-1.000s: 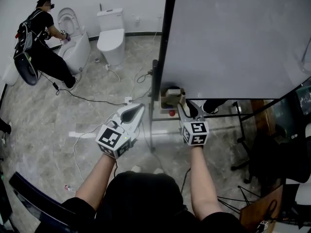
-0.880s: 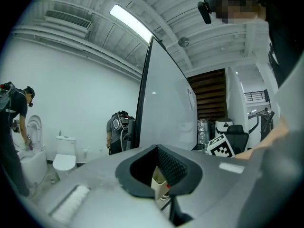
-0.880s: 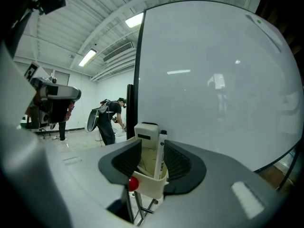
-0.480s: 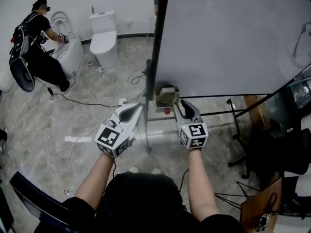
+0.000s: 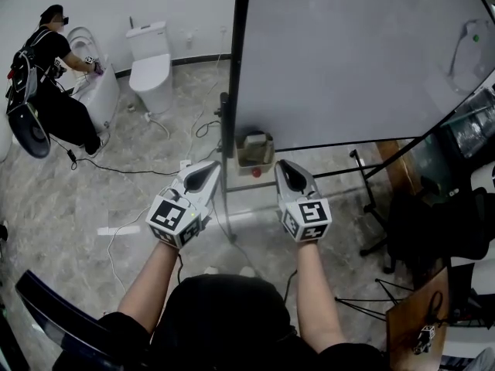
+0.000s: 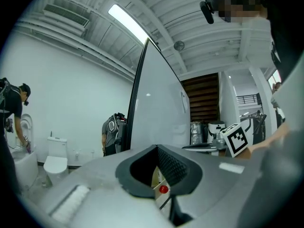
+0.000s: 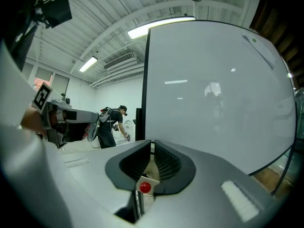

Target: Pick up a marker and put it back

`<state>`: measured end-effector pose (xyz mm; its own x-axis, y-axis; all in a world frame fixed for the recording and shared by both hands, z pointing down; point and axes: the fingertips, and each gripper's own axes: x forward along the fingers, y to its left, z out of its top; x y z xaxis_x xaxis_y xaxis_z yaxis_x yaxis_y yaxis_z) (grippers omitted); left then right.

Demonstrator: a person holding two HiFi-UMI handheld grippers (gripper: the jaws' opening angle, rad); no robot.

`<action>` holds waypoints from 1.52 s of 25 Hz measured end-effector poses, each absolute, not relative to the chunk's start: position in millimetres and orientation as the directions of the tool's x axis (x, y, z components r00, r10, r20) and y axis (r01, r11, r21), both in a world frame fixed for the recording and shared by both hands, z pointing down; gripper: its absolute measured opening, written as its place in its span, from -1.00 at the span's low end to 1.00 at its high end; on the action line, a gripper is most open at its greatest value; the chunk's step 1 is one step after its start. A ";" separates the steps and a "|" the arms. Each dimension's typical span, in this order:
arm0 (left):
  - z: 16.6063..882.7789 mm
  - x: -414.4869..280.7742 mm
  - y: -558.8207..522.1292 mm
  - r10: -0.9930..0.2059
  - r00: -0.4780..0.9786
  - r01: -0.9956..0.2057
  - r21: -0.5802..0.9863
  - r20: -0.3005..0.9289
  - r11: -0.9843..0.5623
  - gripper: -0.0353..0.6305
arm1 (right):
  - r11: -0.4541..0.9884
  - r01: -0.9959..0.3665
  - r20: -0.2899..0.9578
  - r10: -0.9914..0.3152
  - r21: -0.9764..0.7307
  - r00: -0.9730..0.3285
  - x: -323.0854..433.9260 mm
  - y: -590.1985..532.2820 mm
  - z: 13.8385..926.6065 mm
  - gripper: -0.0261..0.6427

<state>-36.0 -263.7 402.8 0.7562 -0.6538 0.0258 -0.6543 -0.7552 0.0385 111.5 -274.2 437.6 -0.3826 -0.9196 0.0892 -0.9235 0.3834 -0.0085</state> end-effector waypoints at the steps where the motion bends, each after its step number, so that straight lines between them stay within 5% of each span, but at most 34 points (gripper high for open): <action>1: 403.1 -35.5 -263.0 -0.649 0.760 -0.649 0.033 0.027 -0.760 -0.88 | 0.379 -0.926 0.083 -0.922 -0.008 -0.378 112.2 -271.1 435.0 -0.83; 38: 389.1 -25.2 -239.8 -0.573 0.819 -0.573 0.049 0.005 -0.818 -0.88 | 0.334 -0.942 0.021 -0.942 0.005 -0.334 107.4 -206.4 389.9 -0.90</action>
<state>-25.2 -239.8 389.1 0.8195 -0.5731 0.0047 -0.5726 -0.8183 0.0495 107.4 -206.4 389.9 -0.3340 -0.9423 0.0215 -0.9425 0.3342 0.0051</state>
